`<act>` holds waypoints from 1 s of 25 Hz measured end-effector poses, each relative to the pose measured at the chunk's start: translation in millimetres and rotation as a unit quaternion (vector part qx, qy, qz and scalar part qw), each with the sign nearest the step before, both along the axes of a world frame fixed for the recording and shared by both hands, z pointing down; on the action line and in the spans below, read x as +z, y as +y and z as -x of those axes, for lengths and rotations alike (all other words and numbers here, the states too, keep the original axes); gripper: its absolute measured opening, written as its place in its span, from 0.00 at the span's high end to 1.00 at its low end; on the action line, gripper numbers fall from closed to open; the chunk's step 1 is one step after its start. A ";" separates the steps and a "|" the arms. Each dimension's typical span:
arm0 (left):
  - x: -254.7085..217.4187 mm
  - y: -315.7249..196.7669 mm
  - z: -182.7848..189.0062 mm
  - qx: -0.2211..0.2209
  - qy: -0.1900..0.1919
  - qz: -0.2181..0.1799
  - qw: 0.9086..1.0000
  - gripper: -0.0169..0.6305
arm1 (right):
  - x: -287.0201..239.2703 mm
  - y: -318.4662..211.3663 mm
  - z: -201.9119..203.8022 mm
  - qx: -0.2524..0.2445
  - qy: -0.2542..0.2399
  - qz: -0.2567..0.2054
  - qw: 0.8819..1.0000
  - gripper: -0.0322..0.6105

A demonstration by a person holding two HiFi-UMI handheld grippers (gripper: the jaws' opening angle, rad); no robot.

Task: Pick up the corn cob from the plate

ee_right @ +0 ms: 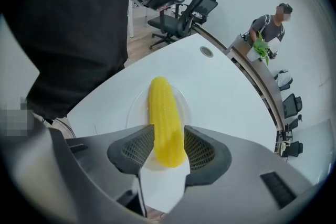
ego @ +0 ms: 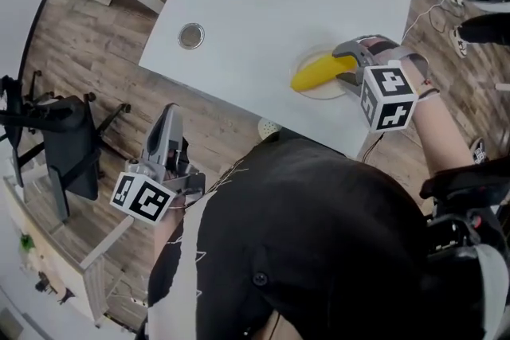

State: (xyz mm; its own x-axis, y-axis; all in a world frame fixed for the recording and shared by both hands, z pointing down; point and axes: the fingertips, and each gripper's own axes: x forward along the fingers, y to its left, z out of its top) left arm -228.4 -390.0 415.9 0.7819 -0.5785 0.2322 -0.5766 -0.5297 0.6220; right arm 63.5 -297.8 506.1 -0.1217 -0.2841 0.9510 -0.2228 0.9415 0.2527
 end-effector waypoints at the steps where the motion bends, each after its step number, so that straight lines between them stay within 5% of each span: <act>1: -1.6 -0.2 2.1 -0.002 -0.002 -0.001 1.000 0.95 | 2.2 0.0 -0.5 -0.006 0.003 0.010 1.000 0.66; 8: -7.0 -4.9 12.8 -0.019 -0.008 -0.005 1.000 0.95 | 8.7 -0.6 -0.3 -0.028 0.003 0.071 0.997 0.66; 25: -15.9 10.1 48.1 -0.096 -0.005 -0.014 0.995 0.95 | 17.9 -3.0 0.6 -0.048 0.020 0.128 0.990 0.64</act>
